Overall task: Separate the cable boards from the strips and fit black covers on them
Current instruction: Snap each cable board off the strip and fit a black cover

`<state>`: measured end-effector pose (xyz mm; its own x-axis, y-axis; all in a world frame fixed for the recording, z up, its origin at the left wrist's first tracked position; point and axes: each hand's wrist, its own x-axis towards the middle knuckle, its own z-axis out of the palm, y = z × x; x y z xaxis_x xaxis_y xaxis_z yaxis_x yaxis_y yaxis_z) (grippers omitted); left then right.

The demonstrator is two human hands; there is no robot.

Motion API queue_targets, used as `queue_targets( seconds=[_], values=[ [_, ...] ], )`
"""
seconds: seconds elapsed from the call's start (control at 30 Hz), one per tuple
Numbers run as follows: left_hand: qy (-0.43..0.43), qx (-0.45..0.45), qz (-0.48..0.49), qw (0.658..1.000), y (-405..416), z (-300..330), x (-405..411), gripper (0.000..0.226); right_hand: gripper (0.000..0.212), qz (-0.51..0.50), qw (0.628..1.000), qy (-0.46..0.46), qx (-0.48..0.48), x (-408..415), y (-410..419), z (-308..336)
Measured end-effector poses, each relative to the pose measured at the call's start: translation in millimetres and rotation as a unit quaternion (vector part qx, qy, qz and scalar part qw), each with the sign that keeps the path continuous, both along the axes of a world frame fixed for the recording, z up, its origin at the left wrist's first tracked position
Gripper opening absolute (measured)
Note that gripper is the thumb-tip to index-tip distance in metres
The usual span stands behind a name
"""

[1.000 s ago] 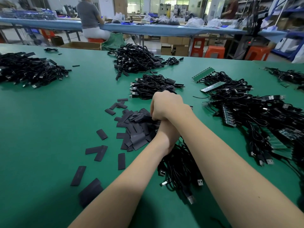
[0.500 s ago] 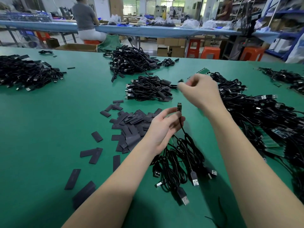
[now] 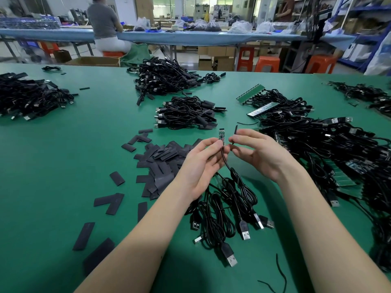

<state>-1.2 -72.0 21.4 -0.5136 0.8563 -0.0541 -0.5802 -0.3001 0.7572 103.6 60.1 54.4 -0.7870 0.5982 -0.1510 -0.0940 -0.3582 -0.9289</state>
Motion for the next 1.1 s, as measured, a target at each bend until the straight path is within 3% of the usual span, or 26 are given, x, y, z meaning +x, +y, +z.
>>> queue_targets(
  seconds=[0.1, 0.3, 0.77, 1.1],
  values=[
    [0.018, -0.006, -0.009, 1.000, -0.2, 0.4, 1.1, 0.004, 0.052, 0.006, 1.000, 0.016, 0.009, 4.2, 0.5, 1.2],
    [0.041, -0.014, -0.028, 0.999, -1.9, 2.6, 2.9, 0.006, 0.029, 0.015, 0.993, 0.118, -0.014, 3.5, 0.0, 7.0],
    [0.047, -0.003, -0.039, 0.998, -3.6, 2.0, 2.5, 0.003, 0.028, 0.022, 0.991, 0.129, 0.032, 3.8, -4.7, 5.8],
    [0.055, 0.009, -0.059, 0.997, -6.0, 0.9, 0.7, 0.015, 0.022, 0.045, 0.988, 0.132, 0.065, 6.6, -2.3, 3.3]
  ],
)
